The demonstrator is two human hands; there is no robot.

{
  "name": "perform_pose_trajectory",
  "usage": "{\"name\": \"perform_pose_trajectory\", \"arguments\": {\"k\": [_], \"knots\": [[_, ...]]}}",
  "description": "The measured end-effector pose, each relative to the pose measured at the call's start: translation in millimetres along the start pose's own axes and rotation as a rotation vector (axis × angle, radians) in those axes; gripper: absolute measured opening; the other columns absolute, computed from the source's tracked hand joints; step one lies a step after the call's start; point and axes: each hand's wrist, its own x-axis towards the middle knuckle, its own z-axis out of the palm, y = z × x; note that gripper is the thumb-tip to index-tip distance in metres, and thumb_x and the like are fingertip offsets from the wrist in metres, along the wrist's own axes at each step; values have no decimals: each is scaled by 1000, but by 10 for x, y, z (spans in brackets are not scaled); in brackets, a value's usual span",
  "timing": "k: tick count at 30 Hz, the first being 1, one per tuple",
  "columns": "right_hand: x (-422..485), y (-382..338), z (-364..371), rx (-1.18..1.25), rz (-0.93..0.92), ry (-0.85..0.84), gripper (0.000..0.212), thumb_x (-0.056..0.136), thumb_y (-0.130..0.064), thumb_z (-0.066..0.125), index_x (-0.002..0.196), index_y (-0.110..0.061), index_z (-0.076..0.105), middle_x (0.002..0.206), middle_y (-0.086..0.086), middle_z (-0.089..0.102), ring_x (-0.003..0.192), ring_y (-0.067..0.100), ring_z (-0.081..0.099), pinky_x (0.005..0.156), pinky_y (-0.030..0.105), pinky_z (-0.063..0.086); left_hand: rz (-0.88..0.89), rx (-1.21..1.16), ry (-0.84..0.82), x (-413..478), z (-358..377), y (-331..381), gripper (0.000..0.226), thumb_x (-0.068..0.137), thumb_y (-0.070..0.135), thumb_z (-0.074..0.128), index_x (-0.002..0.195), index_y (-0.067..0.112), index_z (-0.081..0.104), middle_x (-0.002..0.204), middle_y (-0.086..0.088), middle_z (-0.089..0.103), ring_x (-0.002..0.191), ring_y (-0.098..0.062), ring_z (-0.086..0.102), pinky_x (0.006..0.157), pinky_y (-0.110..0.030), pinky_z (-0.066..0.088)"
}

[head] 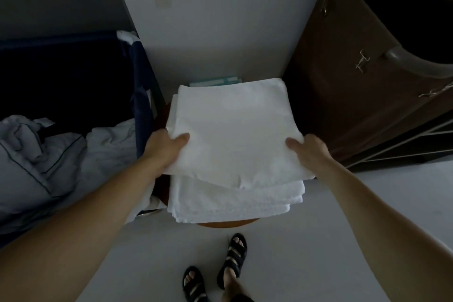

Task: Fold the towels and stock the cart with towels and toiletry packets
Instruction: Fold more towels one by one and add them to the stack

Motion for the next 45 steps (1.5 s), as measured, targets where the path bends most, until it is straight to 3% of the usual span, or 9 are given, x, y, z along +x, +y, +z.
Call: {"name": "perform_pose_trajectory", "arguments": {"k": [3,7,13,16,19,27,31,37,45], "knots": [[-10,4,-76,131,-136,176,41,93,-50,58,96,-12,44,86,-1,50,75,21,49,64,35,36,90,67,189,-77,-28,28,51,94,52,57,120,8,53,92,4,56,72,-8,49,54,-24,33],[-83,441,271,39,-3,73,43,96,-49,56,109,-10,45,101,7,55,85,28,52,72,36,39,-82,250,112,-334,353,-506,48,100,40,51,127,1,41,123,-21,59,102,-39,60,76,-37,48],[-158,548,469,-55,-22,192,34,98,-48,48,113,-17,45,120,10,61,104,35,58,79,40,42,-46,471,66,-407,635,-585,67,103,26,38,156,11,-1,157,-18,23,135,-39,36,107,-52,36],[-229,436,484,-257,-282,357,60,96,-50,50,145,-22,33,149,8,39,135,32,39,104,46,38,253,735,76,-418,712,-502,80,101,48,33,156,15,-15,165,-10,-13,152,-32,-5,122,-47,9],[-316,322,639,-555,-583,241,68,97,-68,21,155,-38,5,165,-3,3,153,25,0,120,49,10,489,888,-28,-351,816,-527,77,96,63,11,153,25,-24,160,-4,-32,147,-24,-30,119,-43,-13],[-50,678,1018,-720,-609,12,70,89,-80,-5,148,-48,-25,161,-12,-30,149,18,-27,123,52,-4,408,821,-134,-125,917,-1096,72,84,77,-10,141,44,-39,150,10,-47,142,-14,-39,119,-50,-13],[-10,661,1012,-724,-588,-43,70,86,-81,-9,146,-50,-30,154,-17,-41,146,15,-33,122,51,-8,366,836,-189,-114,919,-1031,72,84,77,-9,137,43,-42,152,8,-45,139,-14,-42,120,-51,-12],[-89,367,943,-739,-481,-113,81,78,-83,-14,151,-48,-18,165,-10,-18,151,20,-20,121,52,-10,305,975,-333,-148,688,-606,75,97,64,15,156,28,-13,165,-3,-16,152,-26,-15,119,-58,-5],[-299,-1029,1210,-572,-696,-113,89,75,-85,-16,154,-43,-14,163,-11,-25,149,16,-27,122,51,-11,389,851,50,180,-349,-297,71,100,54,27,159,21,6,167,-1,-3,153,-24,-9,123,-48,2]]}}
